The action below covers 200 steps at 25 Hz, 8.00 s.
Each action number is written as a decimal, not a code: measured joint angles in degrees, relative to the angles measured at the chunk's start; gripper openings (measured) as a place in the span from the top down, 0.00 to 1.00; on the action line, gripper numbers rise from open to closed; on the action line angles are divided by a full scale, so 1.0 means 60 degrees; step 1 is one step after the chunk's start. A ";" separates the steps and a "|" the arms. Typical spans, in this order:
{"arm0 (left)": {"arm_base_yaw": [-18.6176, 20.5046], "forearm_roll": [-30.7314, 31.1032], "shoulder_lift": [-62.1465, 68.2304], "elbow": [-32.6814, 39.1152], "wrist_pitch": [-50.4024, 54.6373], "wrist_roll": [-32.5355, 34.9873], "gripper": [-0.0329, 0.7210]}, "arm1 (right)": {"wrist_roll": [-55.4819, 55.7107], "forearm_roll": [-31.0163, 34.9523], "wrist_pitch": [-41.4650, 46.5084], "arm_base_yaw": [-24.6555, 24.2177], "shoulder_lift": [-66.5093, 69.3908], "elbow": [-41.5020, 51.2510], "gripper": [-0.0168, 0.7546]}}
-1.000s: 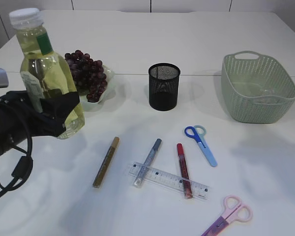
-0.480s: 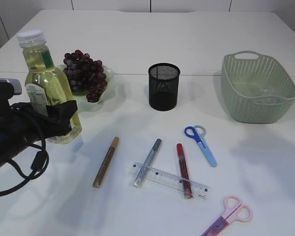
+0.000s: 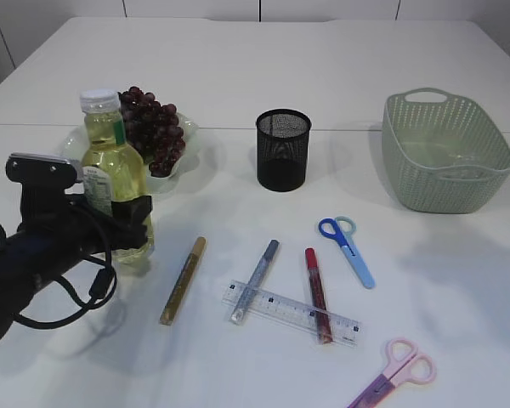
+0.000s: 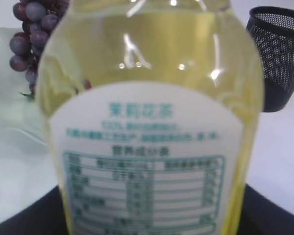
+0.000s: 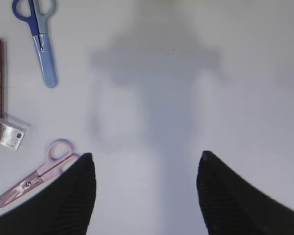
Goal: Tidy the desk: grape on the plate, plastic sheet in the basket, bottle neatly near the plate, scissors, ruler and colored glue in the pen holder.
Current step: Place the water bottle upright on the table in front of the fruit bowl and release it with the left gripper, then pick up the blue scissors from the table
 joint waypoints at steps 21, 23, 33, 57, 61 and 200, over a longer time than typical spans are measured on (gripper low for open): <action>0.0411 0.0251 0.1319 -0.0874 -0.0709 0.0071 0.32 | -0.0013 0.0000 0.0000 0.0000 0.0000 0.0000 0.32; 0.0411 0.0272 0.1319 -0.0874 -0.0709 0.0071 0.30 | -0.0013 0.0000 0.0000 0.0000 0.0000 0.0000 0.32; 0.0411 0.0272 0.1319 -0.0874 -0.0709 0.0071 0.17 | -0.0013 0.0000 0.0073 0.0000 0.0000 0.0000 0.32; 0.0432 0.1057 -0.1291 0.0190 -0.0707 -0.0327 0.17 | -0.0013 0.0000 0.0077 0.0000 0.0000 0.0000 0.32; 0.0454 0.1091 -0.2265 0.0190 -0.0653 -0.0457 0.17 | -0.0013 0.0000 0.0077 0.0000 0.0000 0.0000 0.32; 0.1612 -0.0866 -0.6603 -0.2613 1.8622 0.0254 0.31 | -0.0129 0.1082 -0.0397 0.2336 0.8974 -0.5486 0.74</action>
